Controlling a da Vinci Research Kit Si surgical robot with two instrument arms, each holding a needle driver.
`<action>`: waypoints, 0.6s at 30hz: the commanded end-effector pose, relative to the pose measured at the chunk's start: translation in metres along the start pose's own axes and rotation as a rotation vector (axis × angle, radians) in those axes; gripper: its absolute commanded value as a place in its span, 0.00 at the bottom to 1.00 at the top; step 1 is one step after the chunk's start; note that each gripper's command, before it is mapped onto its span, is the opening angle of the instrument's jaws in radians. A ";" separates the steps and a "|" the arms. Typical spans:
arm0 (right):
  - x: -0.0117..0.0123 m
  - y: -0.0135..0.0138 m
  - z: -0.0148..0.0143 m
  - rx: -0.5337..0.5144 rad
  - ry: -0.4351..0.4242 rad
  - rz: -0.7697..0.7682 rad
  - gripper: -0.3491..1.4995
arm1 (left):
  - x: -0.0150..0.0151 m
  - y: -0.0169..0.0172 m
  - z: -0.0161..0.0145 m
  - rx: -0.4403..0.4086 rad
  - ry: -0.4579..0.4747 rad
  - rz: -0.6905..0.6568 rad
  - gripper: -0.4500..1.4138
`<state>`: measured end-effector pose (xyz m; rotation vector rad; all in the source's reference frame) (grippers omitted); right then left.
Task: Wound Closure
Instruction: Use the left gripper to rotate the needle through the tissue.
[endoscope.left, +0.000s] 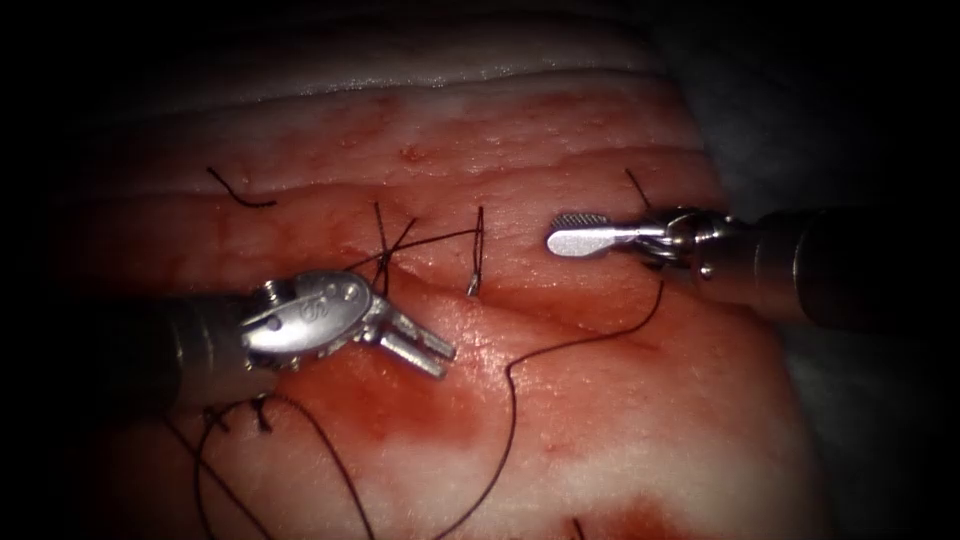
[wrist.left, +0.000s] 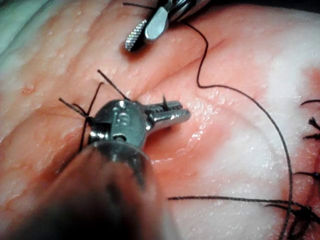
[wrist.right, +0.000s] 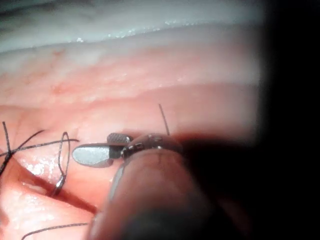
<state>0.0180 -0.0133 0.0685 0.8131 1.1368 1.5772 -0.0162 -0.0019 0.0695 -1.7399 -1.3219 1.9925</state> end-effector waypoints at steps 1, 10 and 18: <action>-0.0002 0.0001 0.0011 0.006 -0.003 -0.001 0.53 | 0.0001 -0.0005 0.0003 -0.020 0.004 -0.041 0.00; -0.0007 -0.0002 0.0015 0.014 -0.010 -0.002 0.50 | 0.0038 0.0005 -0.0015 -0.094 0.056 -0.346 0.00; -0.0011 -0.0008 0.0014 0.058 -0.055 -0.050 0.50 | 0.0080 0.0025 -0.0035 -0.196 0.093 -0.436 0.00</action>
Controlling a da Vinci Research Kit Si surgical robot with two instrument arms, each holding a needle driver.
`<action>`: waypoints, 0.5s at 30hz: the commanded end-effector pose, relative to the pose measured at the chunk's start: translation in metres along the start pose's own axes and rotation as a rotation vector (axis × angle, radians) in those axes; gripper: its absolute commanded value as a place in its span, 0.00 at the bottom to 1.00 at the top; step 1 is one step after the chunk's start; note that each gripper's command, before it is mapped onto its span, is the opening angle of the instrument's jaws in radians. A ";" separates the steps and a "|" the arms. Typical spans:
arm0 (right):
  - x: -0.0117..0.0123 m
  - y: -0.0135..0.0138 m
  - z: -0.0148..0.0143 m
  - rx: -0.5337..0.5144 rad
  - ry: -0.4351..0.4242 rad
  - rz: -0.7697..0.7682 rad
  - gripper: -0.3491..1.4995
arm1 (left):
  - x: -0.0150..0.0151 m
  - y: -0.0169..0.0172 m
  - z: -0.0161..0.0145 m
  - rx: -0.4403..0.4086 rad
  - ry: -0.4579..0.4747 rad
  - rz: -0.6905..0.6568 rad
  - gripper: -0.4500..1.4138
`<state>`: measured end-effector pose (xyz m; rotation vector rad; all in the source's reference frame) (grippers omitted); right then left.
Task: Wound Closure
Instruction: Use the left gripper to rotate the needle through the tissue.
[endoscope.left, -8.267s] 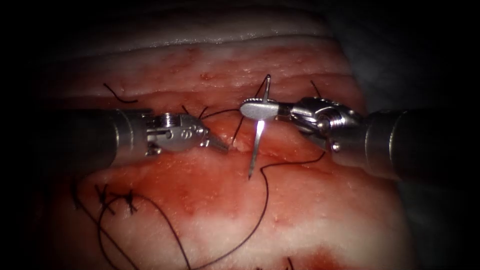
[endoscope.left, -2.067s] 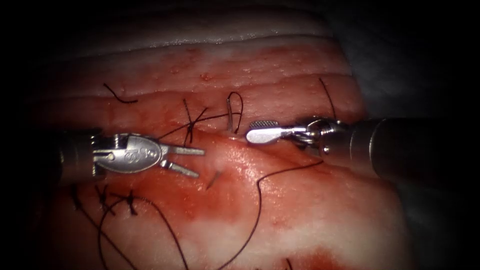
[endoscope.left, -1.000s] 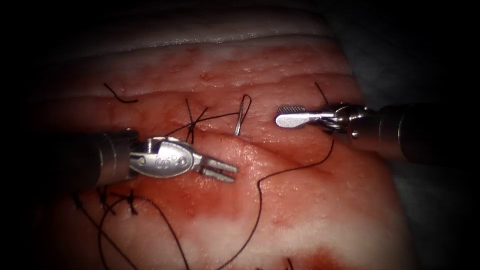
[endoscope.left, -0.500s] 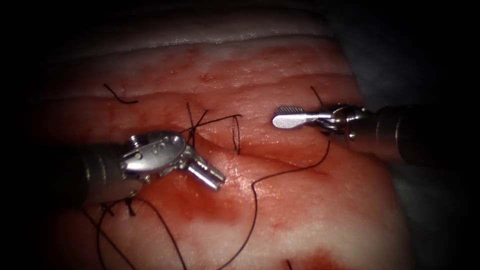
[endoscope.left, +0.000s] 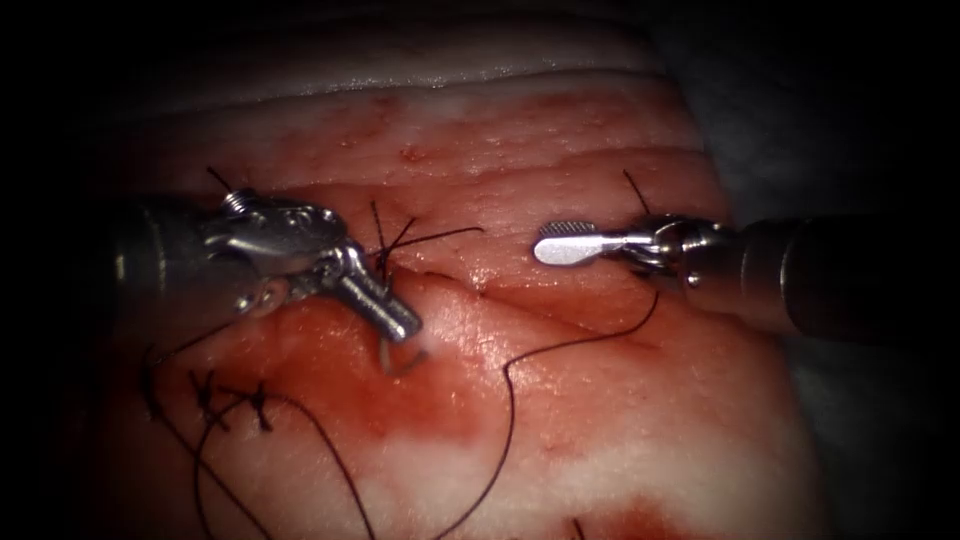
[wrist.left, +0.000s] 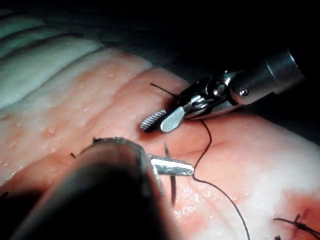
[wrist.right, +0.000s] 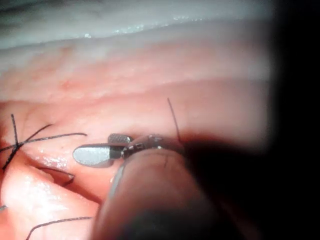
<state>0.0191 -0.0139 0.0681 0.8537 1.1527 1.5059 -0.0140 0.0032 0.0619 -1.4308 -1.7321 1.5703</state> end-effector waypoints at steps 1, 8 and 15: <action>-0.0002 -0.0002 0.0008 0.020 -0.020 -0.043 0.50 | 0.0006 0.0002 0.0000 -0.004 0.005 0.001 0.00; -0.0003 -0.0040 0.0014 0.074 -0.036 -0.344 0.62 | 0.0017 0.0060 -0.0003 -0.011 0.021 0.217 0.00; -0.0026 -0.0096 0.0030 0.084 -0.046 -0.552 0.66 | 0.0005 0.0102 0.0001 0.101 0.019 0.473 0.00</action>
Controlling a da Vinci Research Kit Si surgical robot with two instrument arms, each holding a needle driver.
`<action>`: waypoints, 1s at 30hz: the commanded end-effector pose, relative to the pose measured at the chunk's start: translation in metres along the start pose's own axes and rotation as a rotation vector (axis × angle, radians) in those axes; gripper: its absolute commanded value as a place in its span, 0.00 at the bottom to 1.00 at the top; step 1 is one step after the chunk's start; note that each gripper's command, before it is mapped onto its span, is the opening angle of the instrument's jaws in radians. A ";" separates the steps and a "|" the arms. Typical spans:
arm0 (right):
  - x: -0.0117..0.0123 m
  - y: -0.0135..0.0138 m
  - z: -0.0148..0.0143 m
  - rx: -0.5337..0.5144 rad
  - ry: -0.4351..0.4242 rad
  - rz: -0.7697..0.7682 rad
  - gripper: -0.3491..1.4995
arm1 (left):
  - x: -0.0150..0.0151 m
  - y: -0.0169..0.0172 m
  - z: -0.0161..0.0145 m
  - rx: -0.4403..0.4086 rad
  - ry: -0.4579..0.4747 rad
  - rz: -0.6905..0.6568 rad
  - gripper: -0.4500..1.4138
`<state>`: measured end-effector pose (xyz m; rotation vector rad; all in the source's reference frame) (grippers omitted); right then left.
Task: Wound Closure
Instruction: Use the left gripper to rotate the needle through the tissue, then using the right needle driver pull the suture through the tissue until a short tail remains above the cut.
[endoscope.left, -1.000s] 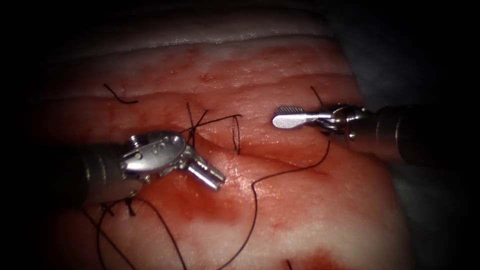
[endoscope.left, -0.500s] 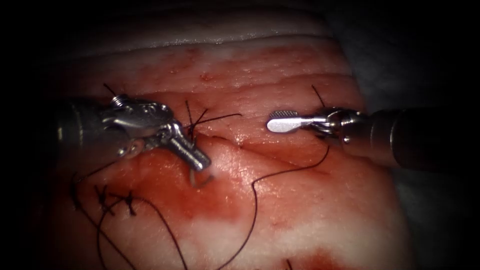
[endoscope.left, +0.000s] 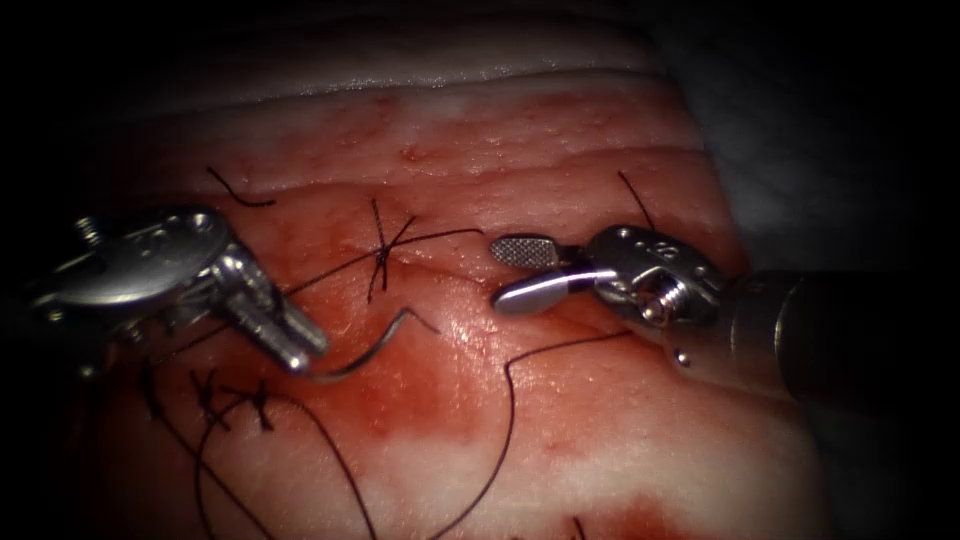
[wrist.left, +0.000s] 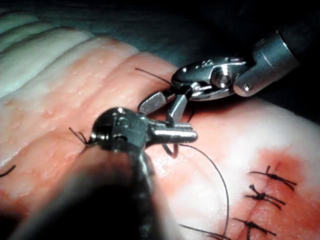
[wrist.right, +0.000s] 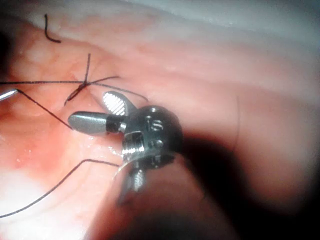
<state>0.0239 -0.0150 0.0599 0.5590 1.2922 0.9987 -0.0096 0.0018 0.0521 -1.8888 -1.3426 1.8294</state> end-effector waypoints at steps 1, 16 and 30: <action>-0.0006 -0.0013 0.0017 0.005 -0.010 -0.036 0.68 | -0.0001 -0.0003 0.0001 0.016 -0.007 0.027 0.00; -0.0045 -0.0017 0.0052 -0.119 -0.147 -0.310 0.64 | -0.0005 0.0038 0.0006 0.131 0.021 0.164 0.00; -0.0100 0.0013 0.0061 -0.196 -0.346 -0.379 0.52 | -0.0007 0.0057 0.0001 0.165 0.034 0.166 0.00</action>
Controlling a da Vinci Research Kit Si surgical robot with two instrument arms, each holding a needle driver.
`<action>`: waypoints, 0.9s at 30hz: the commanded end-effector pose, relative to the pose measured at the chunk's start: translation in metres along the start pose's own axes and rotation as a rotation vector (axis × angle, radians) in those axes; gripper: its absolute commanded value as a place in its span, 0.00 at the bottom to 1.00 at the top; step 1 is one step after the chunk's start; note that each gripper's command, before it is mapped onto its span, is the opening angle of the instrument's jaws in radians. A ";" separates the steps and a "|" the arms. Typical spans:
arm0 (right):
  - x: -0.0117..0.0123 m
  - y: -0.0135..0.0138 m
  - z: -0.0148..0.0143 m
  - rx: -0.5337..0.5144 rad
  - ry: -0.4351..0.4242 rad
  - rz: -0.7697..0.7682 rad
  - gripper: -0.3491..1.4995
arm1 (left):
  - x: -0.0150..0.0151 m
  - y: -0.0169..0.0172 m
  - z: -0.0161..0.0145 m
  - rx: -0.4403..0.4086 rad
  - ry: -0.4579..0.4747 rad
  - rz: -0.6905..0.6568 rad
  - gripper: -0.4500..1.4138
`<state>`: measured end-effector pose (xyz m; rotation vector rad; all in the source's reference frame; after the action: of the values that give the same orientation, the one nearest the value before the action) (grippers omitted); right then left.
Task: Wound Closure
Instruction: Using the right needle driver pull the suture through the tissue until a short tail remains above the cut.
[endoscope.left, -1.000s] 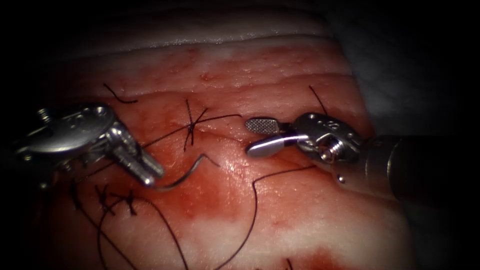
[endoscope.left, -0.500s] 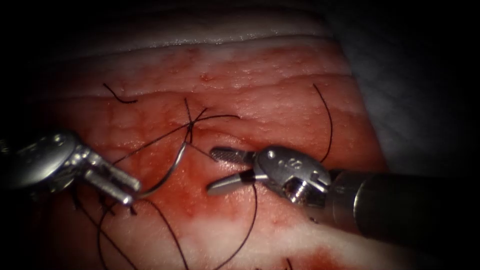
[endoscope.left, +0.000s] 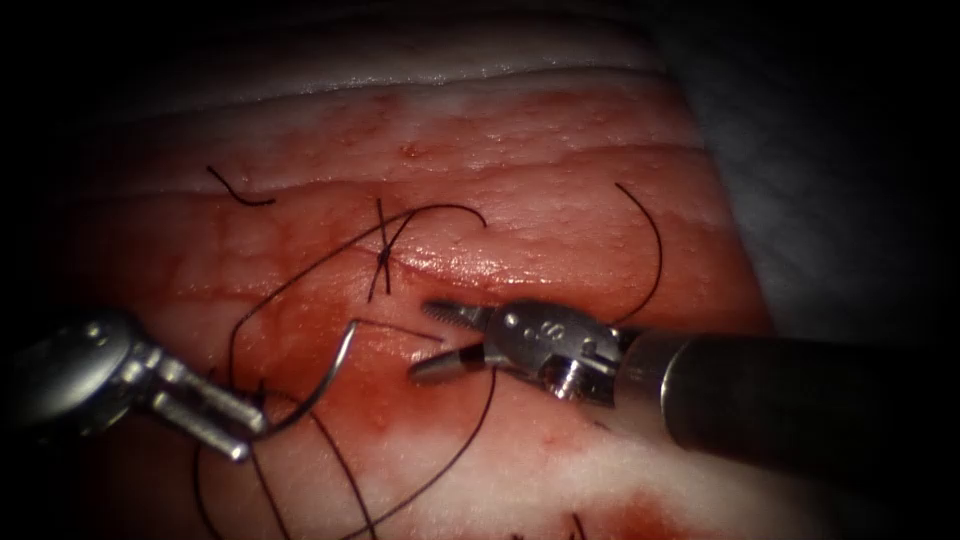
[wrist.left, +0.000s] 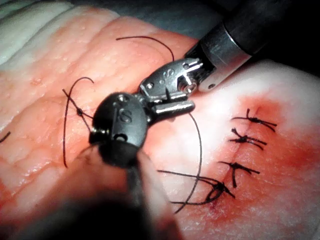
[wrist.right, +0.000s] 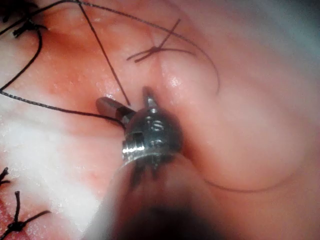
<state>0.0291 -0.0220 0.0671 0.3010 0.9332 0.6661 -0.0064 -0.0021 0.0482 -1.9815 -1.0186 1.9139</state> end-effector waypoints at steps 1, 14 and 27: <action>-0.0001 0.0002 0.0008 0.002 -0.009 0.005 0.51 | -0.0001 -0.0004 0.0002 0.010 0.011 -0.002 0.00; 0.0021 -0.0016 -0.0007 0.027 0.015 0.030 0.33 | 0.0001 -0.0001 -0.0001 0.076 0.003 -0.009 0.00; 0.0029 -0.0019 -0.0012 -0.016 0.020 0.050 0.00 | 0.0002 0.0010 0.0008 0.084 -0.002 -0.003 0.00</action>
<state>0.0292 -0.0216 0.0632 0.3044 0.9381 0.7255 -0.0064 -0.0031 0.0467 -1.9290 -0.9242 1.9257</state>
